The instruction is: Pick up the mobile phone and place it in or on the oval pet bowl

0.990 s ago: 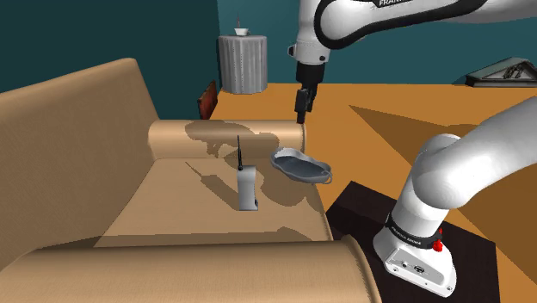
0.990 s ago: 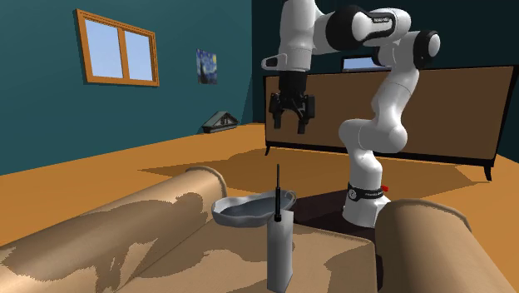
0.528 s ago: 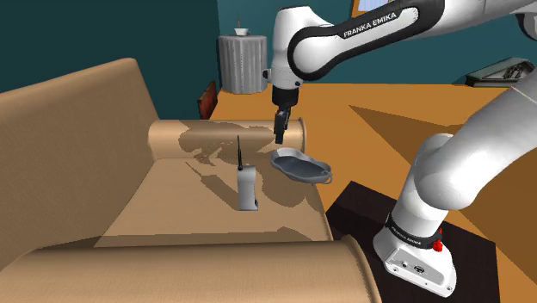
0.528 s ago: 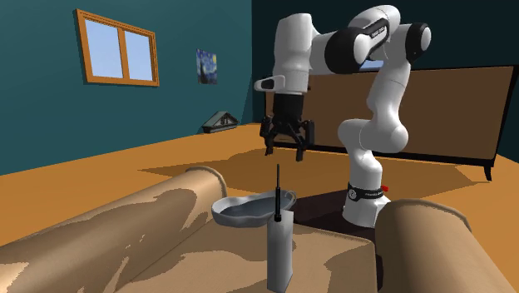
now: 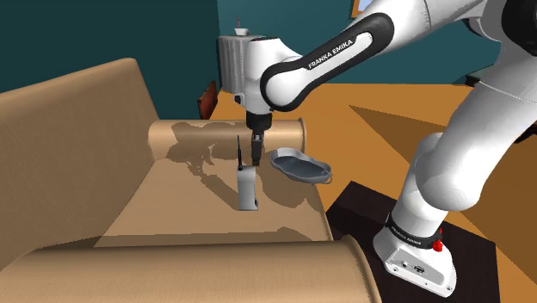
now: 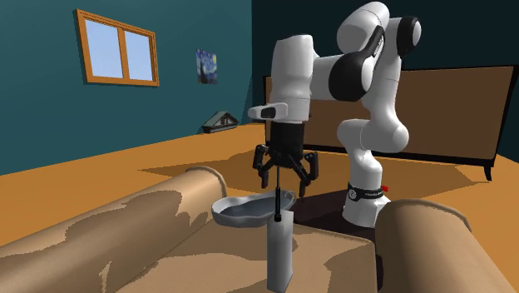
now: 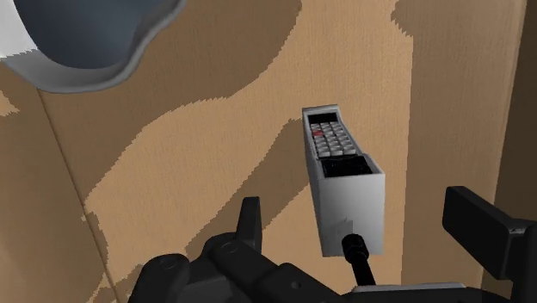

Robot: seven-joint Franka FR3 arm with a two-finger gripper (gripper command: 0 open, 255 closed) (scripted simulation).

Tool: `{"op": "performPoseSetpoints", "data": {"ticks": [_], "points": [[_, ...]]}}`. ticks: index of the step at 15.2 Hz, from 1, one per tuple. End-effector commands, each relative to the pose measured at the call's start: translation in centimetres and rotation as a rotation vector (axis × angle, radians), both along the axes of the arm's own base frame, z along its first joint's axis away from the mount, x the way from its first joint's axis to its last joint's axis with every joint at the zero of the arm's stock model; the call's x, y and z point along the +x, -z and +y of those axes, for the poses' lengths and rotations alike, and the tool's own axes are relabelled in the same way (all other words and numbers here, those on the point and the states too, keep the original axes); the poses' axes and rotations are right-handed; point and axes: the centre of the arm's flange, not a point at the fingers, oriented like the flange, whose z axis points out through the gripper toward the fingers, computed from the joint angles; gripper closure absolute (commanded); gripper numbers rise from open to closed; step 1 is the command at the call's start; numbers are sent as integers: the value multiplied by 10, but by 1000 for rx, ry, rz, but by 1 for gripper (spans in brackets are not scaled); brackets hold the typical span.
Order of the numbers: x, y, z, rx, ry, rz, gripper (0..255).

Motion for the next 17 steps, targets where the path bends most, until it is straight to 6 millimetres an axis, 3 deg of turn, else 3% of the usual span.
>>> {"op": "performPoseSetpoints", "data": {"ticks": [1, 9, 17], "points": [[6, 15, 19, 6, -50, -4, 0], [9, 55, 20, 6, -50, -4, 0], [9, 55, 20, 6, -50, -4, 0]]}}
